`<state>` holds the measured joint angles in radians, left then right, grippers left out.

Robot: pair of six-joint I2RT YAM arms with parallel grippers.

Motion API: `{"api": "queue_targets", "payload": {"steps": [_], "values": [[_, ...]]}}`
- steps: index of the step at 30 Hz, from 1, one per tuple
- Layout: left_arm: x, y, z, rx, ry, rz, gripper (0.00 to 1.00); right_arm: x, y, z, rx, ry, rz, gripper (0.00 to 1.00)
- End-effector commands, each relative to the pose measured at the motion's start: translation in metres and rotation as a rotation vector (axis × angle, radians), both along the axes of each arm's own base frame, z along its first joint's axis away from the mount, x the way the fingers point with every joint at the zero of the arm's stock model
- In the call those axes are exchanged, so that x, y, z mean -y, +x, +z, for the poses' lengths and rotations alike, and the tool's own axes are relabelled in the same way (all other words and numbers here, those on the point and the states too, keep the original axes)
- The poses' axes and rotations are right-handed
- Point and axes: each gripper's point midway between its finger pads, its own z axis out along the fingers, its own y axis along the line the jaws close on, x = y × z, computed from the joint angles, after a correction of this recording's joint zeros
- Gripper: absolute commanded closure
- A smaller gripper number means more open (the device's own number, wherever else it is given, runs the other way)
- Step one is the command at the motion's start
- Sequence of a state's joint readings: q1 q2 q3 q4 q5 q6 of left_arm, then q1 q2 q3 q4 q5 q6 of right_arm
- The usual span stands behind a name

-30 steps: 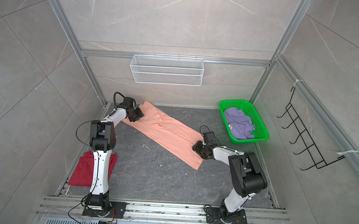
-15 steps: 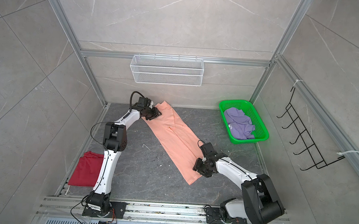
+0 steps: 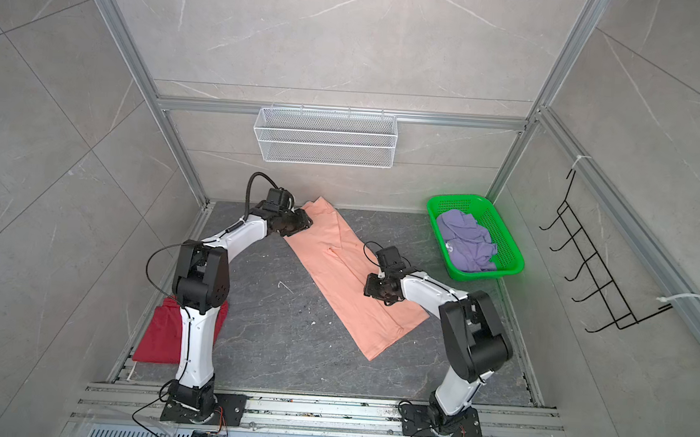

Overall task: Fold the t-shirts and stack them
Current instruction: 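Rotate the pink strip diagonally, left gripper pushing collar end away, right pulling other end near, then swing the pink strip straight, left gripper holding collar end while right pulls hem end nearer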

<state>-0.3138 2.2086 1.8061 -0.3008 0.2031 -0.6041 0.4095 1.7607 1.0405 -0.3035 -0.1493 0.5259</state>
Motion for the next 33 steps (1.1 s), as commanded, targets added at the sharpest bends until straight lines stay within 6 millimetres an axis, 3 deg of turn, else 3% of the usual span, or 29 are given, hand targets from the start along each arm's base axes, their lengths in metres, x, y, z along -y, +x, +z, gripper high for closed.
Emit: {"api": "queue_targets", "payload": {"steps": [1,7,9,12,16,20,24,27,33], "values": [[-0.005,0.007,-0.015,-0.018,0.017,0.065,0.49,-0.009,0.017,0.0,0.045,0.003,0.037,0.46],[-0.005,0.014,-0.04,-0.067,0.03,0.091,0.48,-0.004,-0.009,-0.03,-0.055,0.016,0.002,0.46],[-0.003,0.017,-0.06,-0.1,0.033,0.091,0.49,-0.003,-0.025,-0.042,-0.089,0.026,-0.001,0.46],[0.004,0.022,-0.07,-0.123,0.021,0.072,0.48,-0.001,-0.049,-0.059,-0.147,0.02,-0.006,0.47],[0.015,0.028,-0.082,-0.147,0.009,0.033,0.48,-0.018,-0.093,-0.073,-0.214,0.025,0.049,0.47],[0.044,0.029,-0.089,-0.158,-0.027,-0.046,0.48,-0.031,-0.143,-0.082,-0.266,0.003,0.11,0.47],[0.088,0.024,-0.085,-0.125,-0.077,-0.167,0.49,-0.035,-0.181,-0.086,-0.277,-0.069,0.169,0.47],[0.103,0.02,-0.086,-0.122,-0.067,-0.192,0.49,-0.027,-0.193,-0.091,-0.277,-0.133,0.178,0.46],[0.092,0.016,-0.096,-0.139,-0.019,-0.153,0.49,-0.025,-0.189,-0.086,-0.251,-0.155,0.18,0.47]]}}
